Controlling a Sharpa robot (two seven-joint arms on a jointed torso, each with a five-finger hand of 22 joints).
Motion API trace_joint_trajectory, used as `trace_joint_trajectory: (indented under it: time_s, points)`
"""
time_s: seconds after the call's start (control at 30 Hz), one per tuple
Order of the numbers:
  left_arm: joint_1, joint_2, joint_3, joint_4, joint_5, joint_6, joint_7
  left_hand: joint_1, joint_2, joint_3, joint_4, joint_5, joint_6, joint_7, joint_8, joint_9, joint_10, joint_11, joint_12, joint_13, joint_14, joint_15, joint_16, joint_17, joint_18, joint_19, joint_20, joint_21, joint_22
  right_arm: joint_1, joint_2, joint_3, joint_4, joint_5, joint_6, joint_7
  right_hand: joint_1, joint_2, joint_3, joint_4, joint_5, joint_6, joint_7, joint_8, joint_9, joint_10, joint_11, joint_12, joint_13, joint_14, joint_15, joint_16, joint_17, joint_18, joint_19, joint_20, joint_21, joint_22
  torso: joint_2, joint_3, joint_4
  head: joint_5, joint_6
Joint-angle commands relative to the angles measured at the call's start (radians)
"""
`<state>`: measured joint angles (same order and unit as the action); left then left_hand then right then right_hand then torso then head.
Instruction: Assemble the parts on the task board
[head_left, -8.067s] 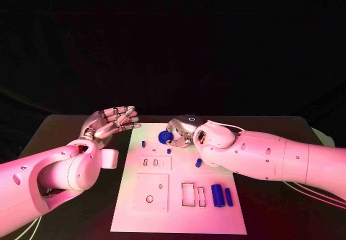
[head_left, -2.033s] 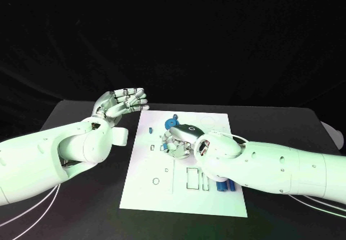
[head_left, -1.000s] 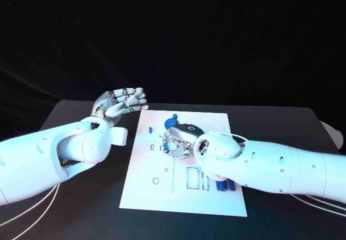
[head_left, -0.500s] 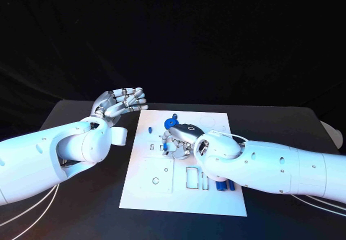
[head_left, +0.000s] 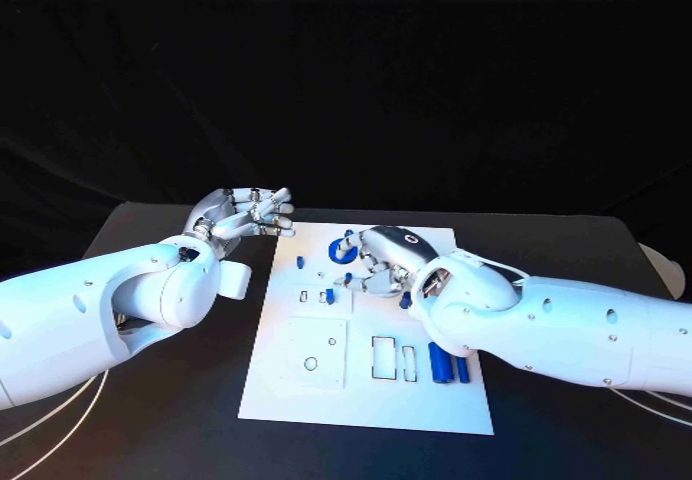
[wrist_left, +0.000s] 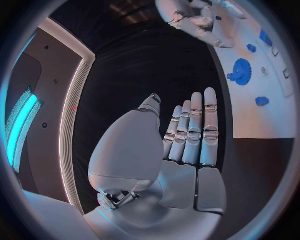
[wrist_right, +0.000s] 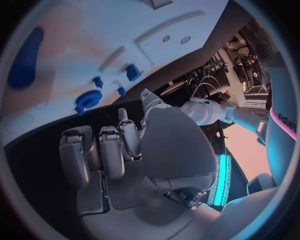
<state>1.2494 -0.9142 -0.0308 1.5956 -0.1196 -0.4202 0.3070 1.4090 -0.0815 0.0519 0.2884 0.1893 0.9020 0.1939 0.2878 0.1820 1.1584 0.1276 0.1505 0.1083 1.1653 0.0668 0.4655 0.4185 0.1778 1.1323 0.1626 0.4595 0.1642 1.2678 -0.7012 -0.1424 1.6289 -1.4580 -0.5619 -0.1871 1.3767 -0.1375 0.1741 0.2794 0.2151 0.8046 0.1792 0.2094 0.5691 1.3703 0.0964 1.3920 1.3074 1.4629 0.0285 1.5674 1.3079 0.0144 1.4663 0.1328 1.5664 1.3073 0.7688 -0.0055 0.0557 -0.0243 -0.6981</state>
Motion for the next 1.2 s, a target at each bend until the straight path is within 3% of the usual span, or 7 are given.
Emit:
trace_joint_trajectory:
  time_s: [0.03, 0.17, 0.2, 0.27, 0.47, 0.63, 1.2]
  points:
    - [0.003, 0.004, 0.001, -0.009, -0.272, 0.143, -0.237, -0.02, 0.011, -0.016, 0.004, -0.001, 0.015, -0.012, 0.015, 0.015, 0.049, -0.02, 0.036, 0.029, 0.038, -0.024, 0.108, 0.085, 0.004, 0.035, -0.026, 0.068, 0.038, 0.026, -0.038, 0.002, 0.005, 0.251, -0.097, 0.192, 0.028, 0.008, 0.024, -0.006, 0.025, 0.033, -0.007, 0.017, 0.002, 0.004, -0.005, -0.001, 0.072, 0.108, -0.007, 0.003, 0.263, -0.012, 0.098, -0.003, -0.004, 0.257, -0.011, -0.0001, 0.0, -0.001, -0.005]
    - [0.018, 0.014, 0.001, -0.026, -0.415, 0.246, -0.374, -0.084, 0.037, -0.041, -0.003, -0.003, 0.02, -0.034, 0.039, 0.035, 0.096, -0.045, 0.106, 0.083, 0.109, -0.051, 0.271, 0.197, 0.002, 0.087, -0.056, 0.174, 0.099, 0.057, -0.096, 0.004, 0.007, 0.429, -0.076, 0.261, 0.028, 0.008, 0.028, -0.003, 0.028, 0.041, -0.009, 0.02, 0.001, 0.008, -0.008, 0.002, 0.074, 0.108, -0.009, 0.003, 0.263, -0.013, 0.101, -0.005, 0.0, 0.26, -0.017, 0.0002, -0.0012, 0.0, -0.004]
    - [0.024, 0.018, 0.001, -0.031, -0.452, 0.27, -0.408, -0.096, 0.042, -0.047, 0.003, -0.004, 0.024, -0.04, 0.051, 0.043, 0.13, -0.066, 0.15, 0.112, 0.221, -0.062, 0.529, 0.461, 0.005, 0.121, -0.07, 0.232, 0.14, 0.062, -0.111, 0.004, 0.007, 0.463, -0.07, 0.27, 0.027, 0.008, 0.031, -0.001, 0.03, 0.051, -0.012, 0.026, 0.002, 0.009, -0.01, 0.003, 0.075, 0.108, -0.011, 0.003, 0.263, -0.014, 0.103, -0.006, 0.002, 0.261, -0.019, 0.0005, -0.0018, 0.002, -0.004]
    - [0.036, 0.028, 0.001, -0.04, -0.537, 0.318, -0.482, -0.142, 0.07, -0.058, 0.0, -0.003, 0.032, -0.054, 0.076, 0.06, 0.14, -0.069, 0.207, 0.156, 0.275, -0.074, 0.711, 0.656, -0.021, 0.178, -0.082, 0.403, 0.343, 0.071, -0.14, 0.005, 0.007, 0.521, -0.056, 0.284, 0.024, 0.008, 0.034, 0.002, 0.031, 0.061, -0.015, 0.032, 0.003, 0.011, -0.013, 0.003, 0.075, 0.108, -0.013, 0.003, 0.263, -0.014, 0.103, -0.008, 0.003, 0.262, -0.027, 0.002, -0.0021, 0.008, -0.011]
    - [0.075, 0.074, -0.001, -0.064, -0.728, 0.416, -0.672, -0.199, 0.104, -0.141, 0.001, -0.002, -0.012, -0.093, 0.28, 0.218, 0.057, -0.102, 0.751, 0.647, 0.376, -0.105, 1.053, 1.074, -0.087, 0.239, -0.104, 0.861, 0.909, 0.082, -0.204, 0.005, 0.014, 0.591, -0.021, 0.281, 0.023, 0.008, 0.038, 0.004, 0.034, 0.066, -0.018, 0.035, 0.003, 0.01, -0.015, 0.002, 0.073, 0.108, -0.015, 0.003, 0.263, -0.014, 0.103, -0.011, 0.002, 0.262, -0.037, 0.0089, -0.0015, 0.02, -0.022]
    - [0.096, 0.122, -0.009, -0.08, -0.804, 0.459, -0.772, -0.232, 0.124, -0.2, 0.007, -0.028, -0.014, -0.118, 0.378, 0.312, 0.12, -0.123, 0.977, 0.888, 0.403, -0.123, 1.1, 1.145, -0.112, 0.288, -0.121, 0.96, 1.068, 0.085, -0.222, 0.005, 0.017, 0.591, -0.004, 0.261, 0.023, 0.005, 0.043, 0.004, 0.043, 0.068, -0.02, 0.037, 0.002, 0.008, -0.017, -0.001, 0.07, 0.108, -0.018, 0.003, 0.263, -0.013, 0.101, -0.013, 0.0, 0.26, -0.042, 0.0126, -0.003, 0.027, -0.025]
    - [0.13, 0.285, -0.052, -0.184, -0.909, 0.555, -0.903, -0.262, 0.147, -0.243, 0.006, -0.086, -0.029, -0.12, 0.404, 0.355, 0.12, -0.125, 1.007, 0.924, 0.406, -0.125, 1.105, 1.152, -0.118, 0.296, -0.124, 0.982, 1.106, 0.085, -0.233, 0.004, 0.017, 0.558, -0.003, 0.227, 0.017, -0.008, 0.047, 0.006, 0.049, 0.057, -0.018, 0.033, -0.003, -0.01, -0.017, -0.019, 0.052, 0.104, -0.019, -0.001, 0.25, -0.006, 0.085, -0.016, -0.022, 0.243, -0.042, 0.017, -0.0055, 0.04, -0.03]
